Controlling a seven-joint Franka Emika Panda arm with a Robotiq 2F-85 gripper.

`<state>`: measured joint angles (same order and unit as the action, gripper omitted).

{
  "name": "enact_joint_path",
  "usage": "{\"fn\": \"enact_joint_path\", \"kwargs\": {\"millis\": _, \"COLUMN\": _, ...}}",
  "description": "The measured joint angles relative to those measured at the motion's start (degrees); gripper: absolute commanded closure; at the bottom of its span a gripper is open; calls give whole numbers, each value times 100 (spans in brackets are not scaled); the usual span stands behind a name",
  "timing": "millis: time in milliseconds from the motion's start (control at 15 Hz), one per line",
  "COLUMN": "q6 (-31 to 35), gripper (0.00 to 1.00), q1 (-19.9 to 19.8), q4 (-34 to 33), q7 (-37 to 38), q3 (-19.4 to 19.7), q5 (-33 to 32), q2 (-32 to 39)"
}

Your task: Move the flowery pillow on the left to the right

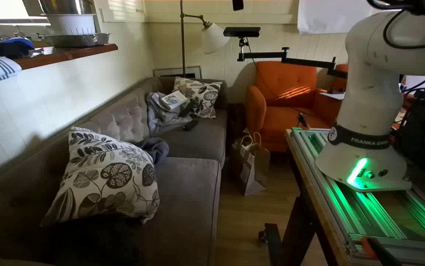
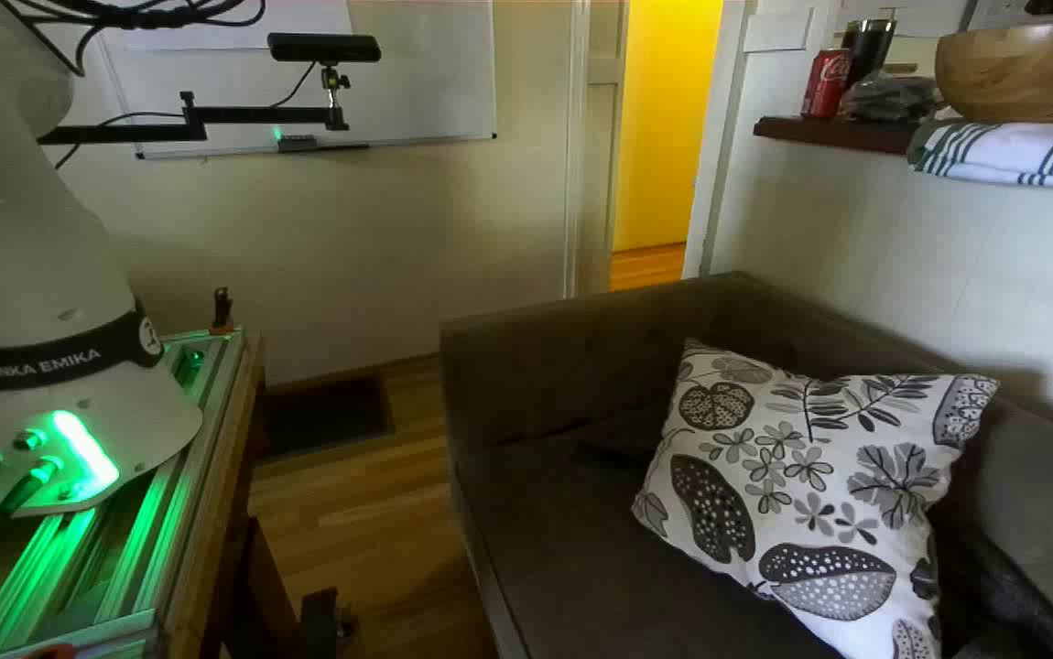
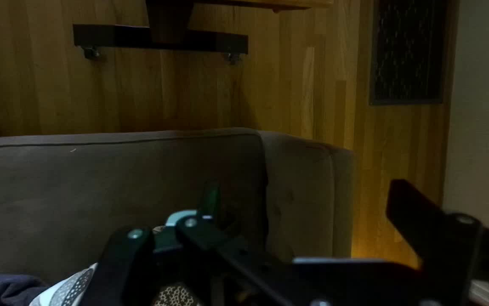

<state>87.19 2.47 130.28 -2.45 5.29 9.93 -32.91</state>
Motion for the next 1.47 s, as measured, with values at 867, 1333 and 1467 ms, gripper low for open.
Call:
{"fn": "enact_joint_path", "kwargs": {"millis": 867, "q6": 1483, "gripper": 0, "q1": -131, "q4": -11, "q7": 56, "q3": -105, "q5": -5, "q2": 925}}
{"fn": "enact_joint_path", "kwargs": {"millis": 1333, "q6": 3550, "gripper": 0, "q1": -132, "q4": -877, "q7": 59, "q3": -152, "q5": 17, "q2": 3479}}
{"fn": "enact_joint_path", "kwargs": {"millis": 1467, "q6": 3981, "gripper": 0, "q1": -140, "q4": -1361, "q7": 78, "q3": -158, "q5": 19, "q2": 4227}}
